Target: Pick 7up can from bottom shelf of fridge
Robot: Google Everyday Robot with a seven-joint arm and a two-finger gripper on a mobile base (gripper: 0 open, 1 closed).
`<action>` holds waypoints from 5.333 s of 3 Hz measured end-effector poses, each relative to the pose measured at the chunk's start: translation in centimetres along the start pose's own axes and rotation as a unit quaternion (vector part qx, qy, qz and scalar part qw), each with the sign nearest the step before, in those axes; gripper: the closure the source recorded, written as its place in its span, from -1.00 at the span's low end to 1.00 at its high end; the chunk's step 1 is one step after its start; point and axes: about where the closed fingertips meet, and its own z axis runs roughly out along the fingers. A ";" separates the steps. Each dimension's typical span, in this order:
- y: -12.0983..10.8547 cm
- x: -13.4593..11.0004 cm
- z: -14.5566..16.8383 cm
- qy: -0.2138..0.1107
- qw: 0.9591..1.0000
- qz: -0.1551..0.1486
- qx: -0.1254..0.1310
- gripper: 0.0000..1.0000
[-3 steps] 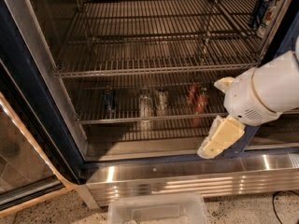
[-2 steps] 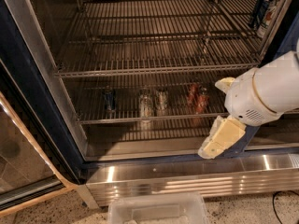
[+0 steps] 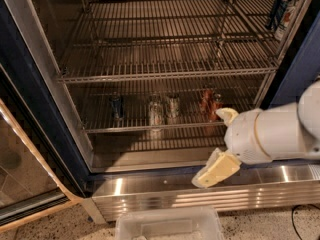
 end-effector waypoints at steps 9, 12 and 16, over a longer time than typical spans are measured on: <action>-0.9 2.9 13.9 -0.211 0.959 0.147 0.122 -1.00; -5.1 6.0 18.8 -0.304 0.906 0.216 0.202 -1.00; -7.2 8.6 21.1 -0.351 0.871 0.268 0.214 -1.00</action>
Offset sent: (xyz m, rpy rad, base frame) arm 0.0142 0.0136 -0.0255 0.1326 -0.0431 -0.0452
